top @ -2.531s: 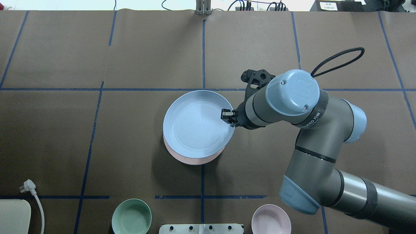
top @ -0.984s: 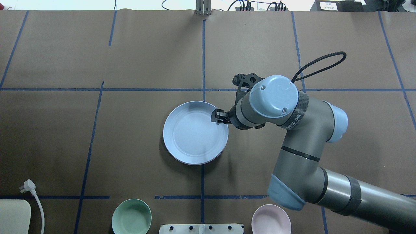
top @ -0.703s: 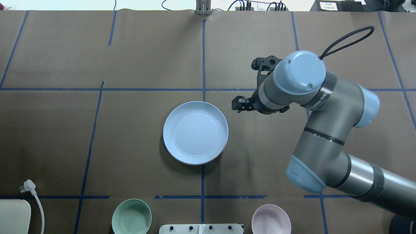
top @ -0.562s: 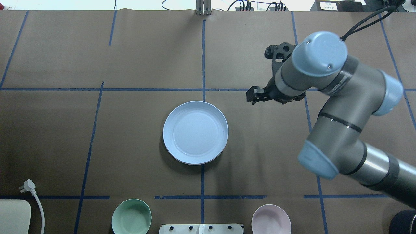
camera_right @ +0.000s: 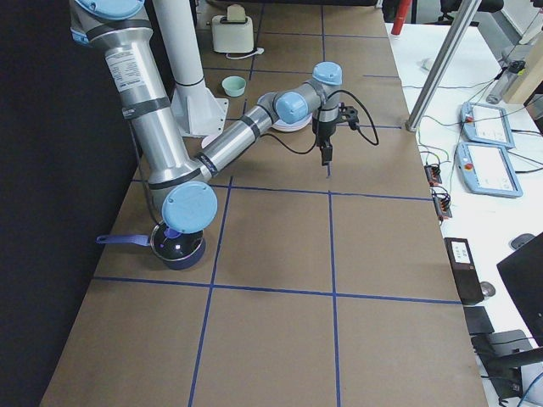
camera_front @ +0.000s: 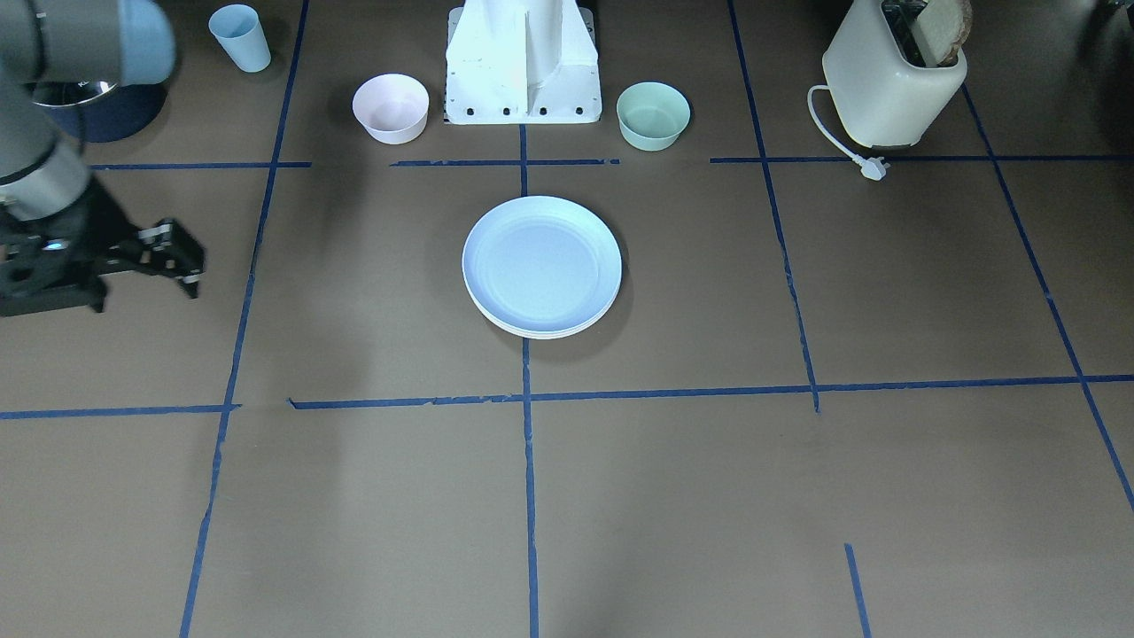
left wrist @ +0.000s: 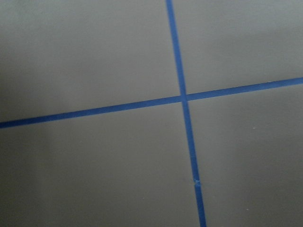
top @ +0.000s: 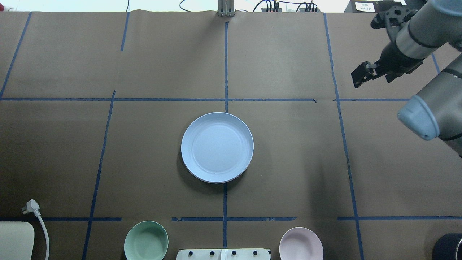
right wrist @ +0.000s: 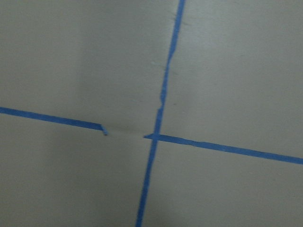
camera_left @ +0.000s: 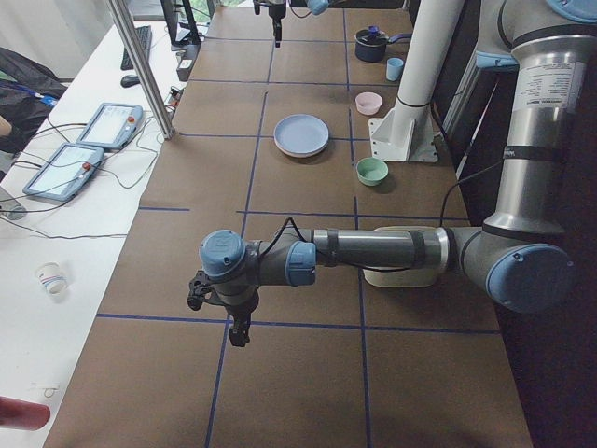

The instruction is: Stack three plates with pink and blue

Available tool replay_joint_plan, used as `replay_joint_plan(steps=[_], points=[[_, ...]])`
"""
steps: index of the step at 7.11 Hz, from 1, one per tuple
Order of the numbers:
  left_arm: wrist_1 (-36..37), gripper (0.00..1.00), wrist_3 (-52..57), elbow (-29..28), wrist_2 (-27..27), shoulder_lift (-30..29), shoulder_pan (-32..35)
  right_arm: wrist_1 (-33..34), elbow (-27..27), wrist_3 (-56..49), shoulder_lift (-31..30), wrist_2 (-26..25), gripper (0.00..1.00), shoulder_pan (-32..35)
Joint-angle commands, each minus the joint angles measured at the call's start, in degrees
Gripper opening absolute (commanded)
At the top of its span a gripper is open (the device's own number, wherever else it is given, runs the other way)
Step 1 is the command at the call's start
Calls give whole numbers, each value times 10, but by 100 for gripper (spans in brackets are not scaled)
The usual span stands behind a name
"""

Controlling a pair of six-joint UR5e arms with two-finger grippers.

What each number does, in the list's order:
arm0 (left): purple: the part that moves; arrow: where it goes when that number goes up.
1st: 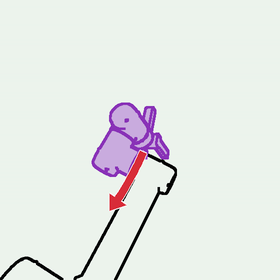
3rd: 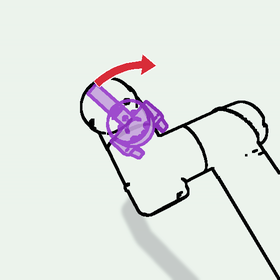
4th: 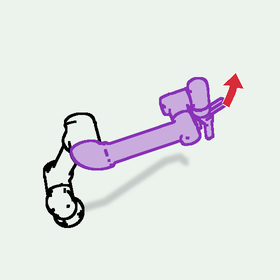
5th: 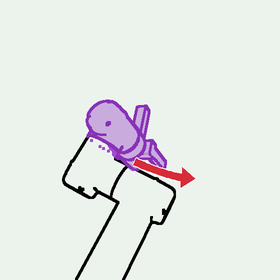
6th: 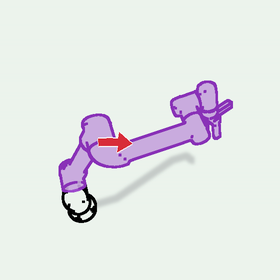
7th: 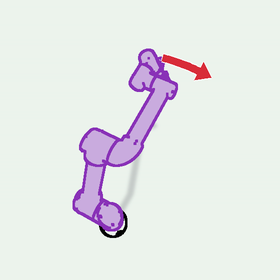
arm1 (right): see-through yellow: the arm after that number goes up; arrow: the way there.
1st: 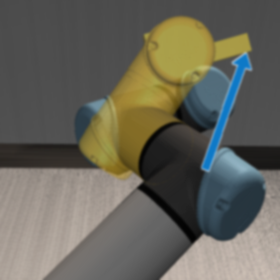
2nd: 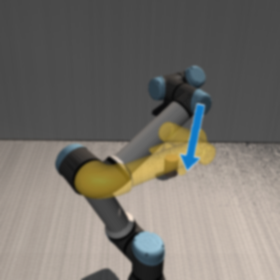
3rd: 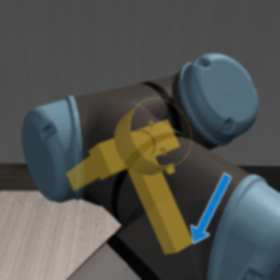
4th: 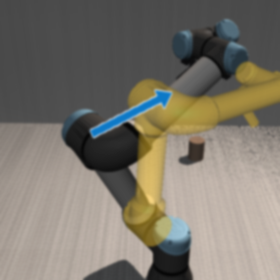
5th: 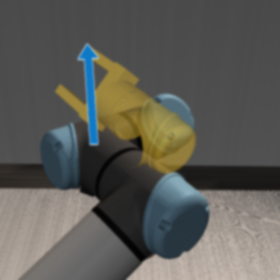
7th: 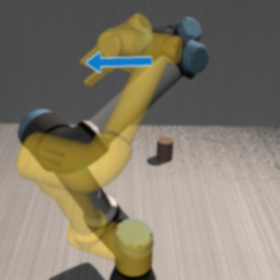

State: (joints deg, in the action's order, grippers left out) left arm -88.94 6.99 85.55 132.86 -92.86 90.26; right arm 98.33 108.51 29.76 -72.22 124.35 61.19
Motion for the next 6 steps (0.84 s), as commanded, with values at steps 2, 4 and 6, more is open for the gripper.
replay_joint_plan(steps=[2,4,6], points=[[-31,100,-47,8,29,22,1,-2,-12,-153,-101,77,100,113],[-57,100,-69,8,37,23,0,-2,-24,-222,-154,107,100,190],[-58,100,-66,7,37,24,1,-2,-81,-346,-194,134,100,278]])
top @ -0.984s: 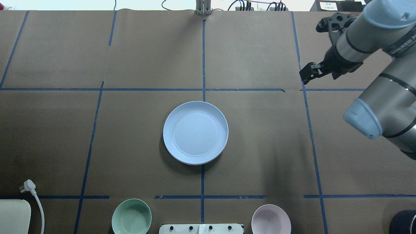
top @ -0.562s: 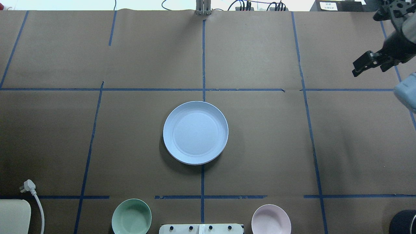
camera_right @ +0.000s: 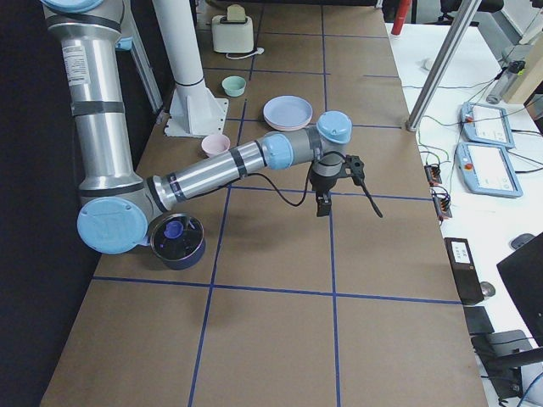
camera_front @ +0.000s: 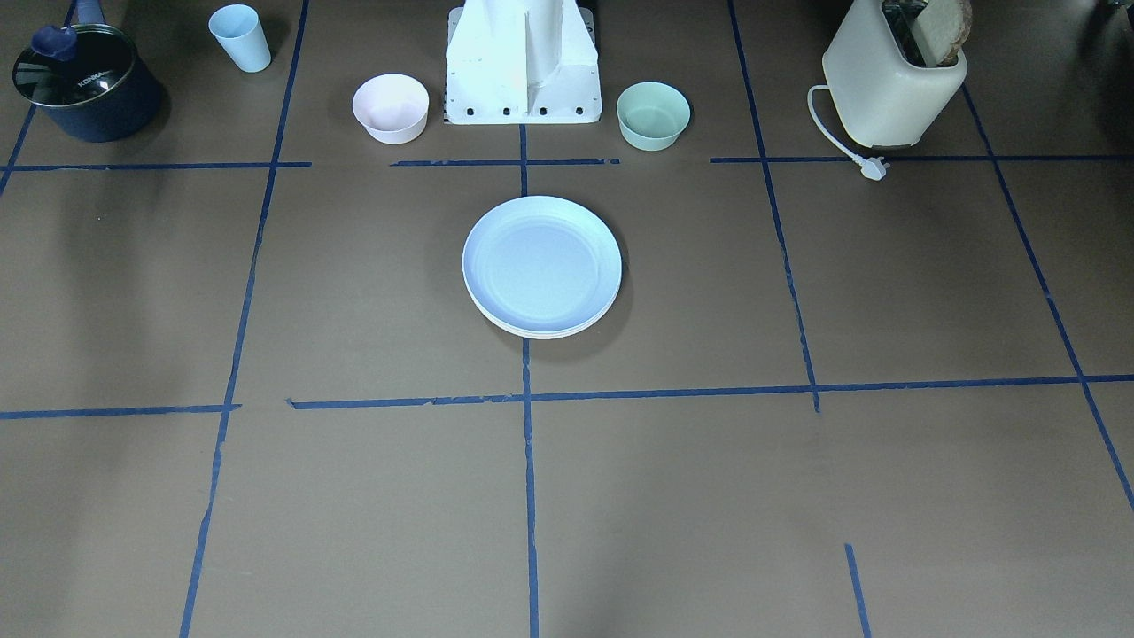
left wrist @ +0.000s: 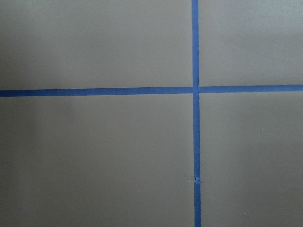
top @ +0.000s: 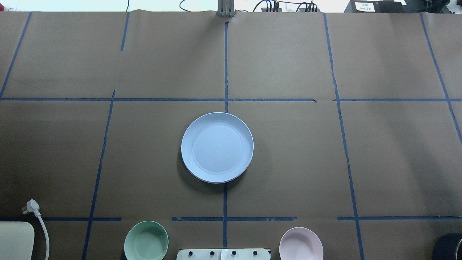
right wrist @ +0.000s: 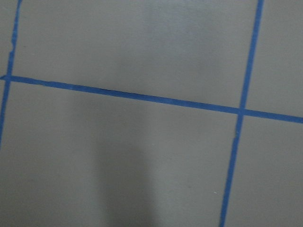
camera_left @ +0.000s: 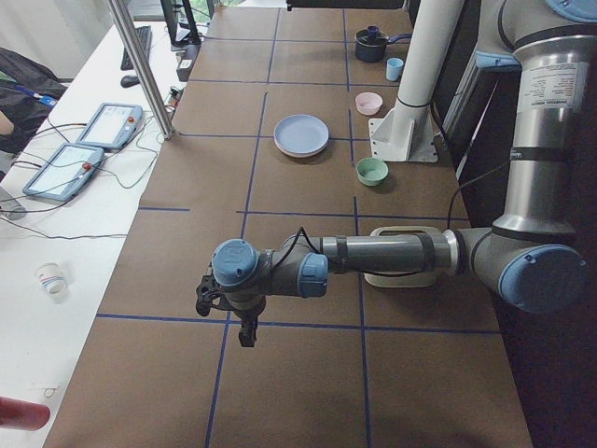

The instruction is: Stack three plates with pink and blue

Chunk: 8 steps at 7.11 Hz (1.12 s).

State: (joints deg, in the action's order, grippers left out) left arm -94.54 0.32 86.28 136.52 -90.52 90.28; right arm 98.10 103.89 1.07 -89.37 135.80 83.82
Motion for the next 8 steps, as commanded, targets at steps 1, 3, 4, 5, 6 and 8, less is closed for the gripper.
replay_joint_plan(steps=[1,3,4,5,6,8], points=[[-8,100,1,0,1,12,0,-10,-65,-60,-12,19,100,51],[-14,100,0,-6,1,12,0,-78,-133,-59,-9,23,100,51],[-14,100,0,-6,1,12,0,-108,-137,-56,-23,24,100,51],[-14,100,0,-5,1,12,0,-110,-136,-42,-25,26,100,52],[-14,100,2,-5,0,12,-1,-112,-134,-42,-29,26,100,51],[-14,100,3,-4,0,11,-3,-112,-131,-42,-31,26,100,52]])
